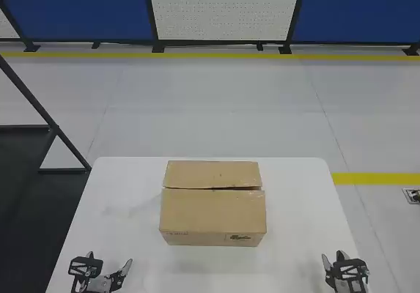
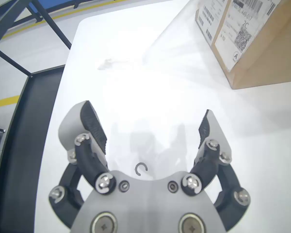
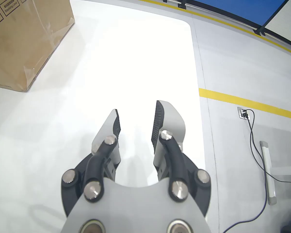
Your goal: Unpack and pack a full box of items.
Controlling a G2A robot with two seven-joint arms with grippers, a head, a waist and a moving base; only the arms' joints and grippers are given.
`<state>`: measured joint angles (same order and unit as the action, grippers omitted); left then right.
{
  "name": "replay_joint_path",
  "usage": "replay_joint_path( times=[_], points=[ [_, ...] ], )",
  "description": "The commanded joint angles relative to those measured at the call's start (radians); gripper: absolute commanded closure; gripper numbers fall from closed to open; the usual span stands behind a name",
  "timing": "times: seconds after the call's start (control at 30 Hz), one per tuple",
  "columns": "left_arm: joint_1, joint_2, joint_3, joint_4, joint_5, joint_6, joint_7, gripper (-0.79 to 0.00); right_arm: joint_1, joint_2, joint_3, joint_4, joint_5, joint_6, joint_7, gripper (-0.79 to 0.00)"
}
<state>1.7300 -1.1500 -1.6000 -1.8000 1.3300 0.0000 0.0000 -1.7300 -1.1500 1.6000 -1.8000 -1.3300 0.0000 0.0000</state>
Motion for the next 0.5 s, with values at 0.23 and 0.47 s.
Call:
replay_joint_path(
  times=[0.23, 0.47],
  points=[
    [-0.001, -0.001, 0.0, -0.007, -0.021, -0.012, 0.006, -0.785, 0.001, 0.0, -0.001, -0.003, 0.001, -0.003, -0.001, -0.785],
    [0.011, 0.002, -0.074, -0.068, -0.105, -0.087, 0.052, -0.785, 0.038, 0.008, 0.044, -0.085, 0.105, -0.21, 0.026, -0.785]
  ],
)
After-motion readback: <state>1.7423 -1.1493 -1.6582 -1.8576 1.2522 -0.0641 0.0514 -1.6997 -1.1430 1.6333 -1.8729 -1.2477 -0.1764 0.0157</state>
